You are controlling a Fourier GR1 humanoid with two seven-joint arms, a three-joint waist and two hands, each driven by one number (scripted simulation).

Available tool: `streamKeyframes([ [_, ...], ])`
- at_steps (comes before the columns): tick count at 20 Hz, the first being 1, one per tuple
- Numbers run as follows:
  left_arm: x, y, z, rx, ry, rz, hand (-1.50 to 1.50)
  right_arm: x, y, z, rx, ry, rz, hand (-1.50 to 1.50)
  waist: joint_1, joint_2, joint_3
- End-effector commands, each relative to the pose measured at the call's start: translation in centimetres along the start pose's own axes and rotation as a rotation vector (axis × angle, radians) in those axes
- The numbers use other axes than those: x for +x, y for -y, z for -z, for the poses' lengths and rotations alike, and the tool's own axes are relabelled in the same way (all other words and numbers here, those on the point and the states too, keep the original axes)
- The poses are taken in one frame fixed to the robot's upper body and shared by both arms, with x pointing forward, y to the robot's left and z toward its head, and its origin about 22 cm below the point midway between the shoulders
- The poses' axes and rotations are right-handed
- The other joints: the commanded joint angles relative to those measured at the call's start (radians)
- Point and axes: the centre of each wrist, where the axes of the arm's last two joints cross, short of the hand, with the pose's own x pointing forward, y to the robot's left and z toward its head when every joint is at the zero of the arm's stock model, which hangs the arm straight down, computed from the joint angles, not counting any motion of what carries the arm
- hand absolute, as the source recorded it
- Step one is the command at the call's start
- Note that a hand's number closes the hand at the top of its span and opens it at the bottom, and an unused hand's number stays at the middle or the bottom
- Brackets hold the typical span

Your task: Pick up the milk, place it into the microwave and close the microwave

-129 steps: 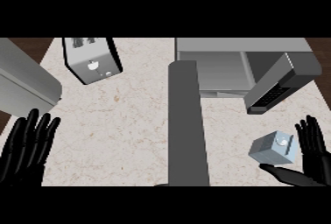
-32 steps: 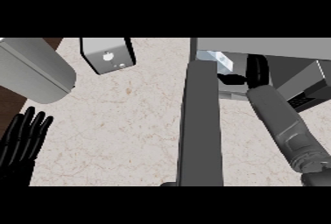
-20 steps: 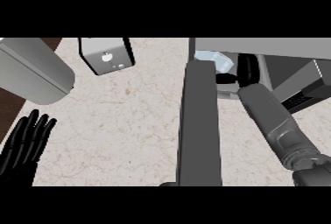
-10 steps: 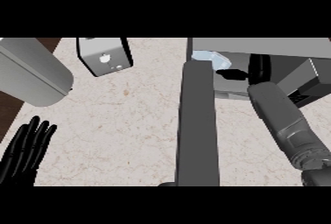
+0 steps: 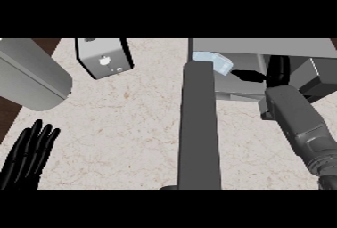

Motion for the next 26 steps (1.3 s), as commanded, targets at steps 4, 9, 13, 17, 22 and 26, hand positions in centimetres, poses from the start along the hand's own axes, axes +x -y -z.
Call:
streamKeyframes([
  [4,0.2,1.1,0.3,0.01,-0.006,0.003,-1.5,-0.3,0.8,0.4,0.077,0.005,0.128,-1.5,-0.011,-0.004,0.0],
  [9,0.5,1.4,-1.0,0.003,-0.001,0.0,-1.5,-2.0,0.5,-1.7,0.092,-0.046,0.25,-1.5,-0.03,-0.015,-0.001],
  [13,1.2,2.0,-0.7,-0.016,0.01,-0.013,-1.5,-3.8,0.6,-3.5,0.095,-0.059,0.291,-1.5,-0.026,-0.012,-0.001],
  [17,-0.2,1.9,-2.0,-0.001,-0.019,-0.024,-1.5,-3.5,-1.9,-6.1,0.205,-0.067,0.384,-1.5,-0.048,-0.025,-0.003],
  [22,0.0,1.7,-0.5,0.016,-0.015,-0.03,-1.5,-6.1,-2.3,-10.8,0.212,-0.128,0.387,-1.5,-0.059,-0.023,-0.003],
  [26,0.6,2.0,-0.5,0.015,-0.02,-0.017,-1.5,-7.0,-1.9,-12.0,0.279,-0.159,0.424,-1.5,-0.067,-0.029,-0.003],
])
